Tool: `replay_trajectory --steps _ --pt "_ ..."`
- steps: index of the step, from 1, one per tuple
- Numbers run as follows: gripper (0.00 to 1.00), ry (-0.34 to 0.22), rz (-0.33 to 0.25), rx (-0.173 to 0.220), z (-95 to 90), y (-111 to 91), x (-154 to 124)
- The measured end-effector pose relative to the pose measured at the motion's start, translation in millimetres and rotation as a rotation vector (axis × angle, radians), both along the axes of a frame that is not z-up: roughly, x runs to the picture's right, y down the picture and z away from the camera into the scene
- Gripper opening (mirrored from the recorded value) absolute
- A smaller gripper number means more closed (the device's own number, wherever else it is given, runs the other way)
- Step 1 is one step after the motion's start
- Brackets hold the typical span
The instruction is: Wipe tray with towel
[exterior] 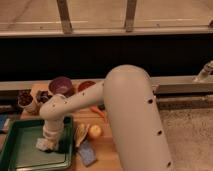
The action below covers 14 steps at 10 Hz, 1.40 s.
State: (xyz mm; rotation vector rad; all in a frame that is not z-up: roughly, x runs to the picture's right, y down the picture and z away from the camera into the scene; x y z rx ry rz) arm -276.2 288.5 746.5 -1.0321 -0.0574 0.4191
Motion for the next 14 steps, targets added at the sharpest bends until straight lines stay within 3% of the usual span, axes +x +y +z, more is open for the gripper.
replay_trajectory --steps 2,5,8,11,14 --pt "0.0 0.008 -0.017 0.012 7.7 -14 -4" --pt "0.0 -0.02 -0.069 0.035 18.9 -35 -37" --pt "0.0 -0.095 -0.119 0.046 25.0 -43 -79" --pt "0.0 -0.138 -0.157 0.048 -5.0 -19 -99" --pt "0.0 -0.083 -0.139 0.026 -17.9 2 -67"
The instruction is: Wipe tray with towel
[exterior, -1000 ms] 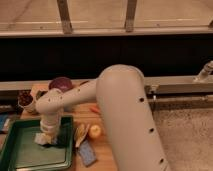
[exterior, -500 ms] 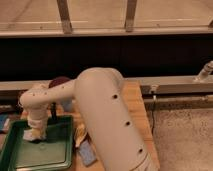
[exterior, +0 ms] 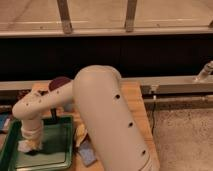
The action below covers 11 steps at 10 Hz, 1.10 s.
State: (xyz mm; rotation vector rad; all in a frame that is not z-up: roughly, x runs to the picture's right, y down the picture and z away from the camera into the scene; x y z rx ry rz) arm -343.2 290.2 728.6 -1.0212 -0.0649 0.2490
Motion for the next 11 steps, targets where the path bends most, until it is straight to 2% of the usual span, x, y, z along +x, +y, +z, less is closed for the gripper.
replay_trajectory --steps 2,3,5,6,8,11 --pt "0.0 0.064 0.043 -0.019 4.6 5 39" --pt "0.0 0.1 0.068 -0.026 13.3 0 58" --pt "0.0 0.118 0.079 -0.028 24.4 -9 71" --pt "0.0 0.114 0.077 -0.026 28.3 -12 70" --pt "0.0 0.09 0.054 -0.026 37.1 -20 48" --pt "0.0 0.029 -0.003 -0.018 49.2 -32 -10"
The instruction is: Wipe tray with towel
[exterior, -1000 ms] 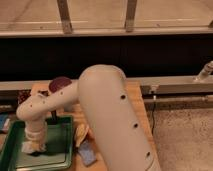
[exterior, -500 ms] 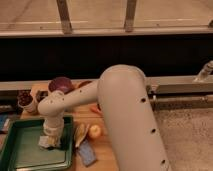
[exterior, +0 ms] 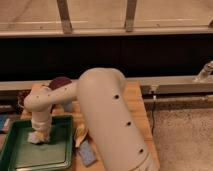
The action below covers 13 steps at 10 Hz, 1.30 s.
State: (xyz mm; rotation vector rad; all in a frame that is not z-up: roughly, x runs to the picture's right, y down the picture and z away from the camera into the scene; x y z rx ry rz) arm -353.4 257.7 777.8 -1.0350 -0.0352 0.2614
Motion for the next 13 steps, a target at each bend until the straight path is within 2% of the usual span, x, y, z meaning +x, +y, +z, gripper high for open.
replay_trajectory --steps 2,3,5,6,7,9,13 --pt "0.0 -0.059 -0.065 0.01 3.9 -6 -41" --pt "0.0 -0.085 -0.089 0.014 0.0 -5 -55" --pt "0.0 -0.133 -0.128 0.02 -17.1 9 -80" --pt "0.0 -0.125 -0.125 0.02 -24.3 15 -82" --pt "0.0 -0.118 -0.119 0.019 -27.8 17 -79" --pt "0.0 -0.074 -0.087 0.019 -37.8 23 -50" --pt "0.0 0.049 -0.01 0.016 -58.7 40 39"
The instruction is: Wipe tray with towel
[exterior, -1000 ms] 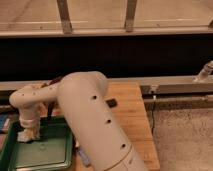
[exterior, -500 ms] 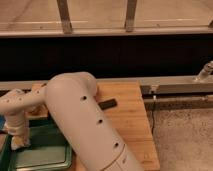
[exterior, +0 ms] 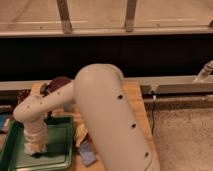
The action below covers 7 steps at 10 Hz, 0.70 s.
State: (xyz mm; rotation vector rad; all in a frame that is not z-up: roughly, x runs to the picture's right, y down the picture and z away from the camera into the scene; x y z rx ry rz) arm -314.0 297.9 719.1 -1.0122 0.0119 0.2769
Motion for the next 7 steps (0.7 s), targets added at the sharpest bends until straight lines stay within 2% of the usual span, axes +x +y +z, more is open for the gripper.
replay_trajectory --steps 1,3,5,7 --pt "0.0 0.032 0.022 0.001 -0.9 -1 19" --pt "0.0 0.084 0.06 0.006 8.9 -15 54" --pt "0.0 0.096 0.068 0.011 22.2 -30 65" --pt "0.0 0.097 0.062 0.014 40.0 -48 59"
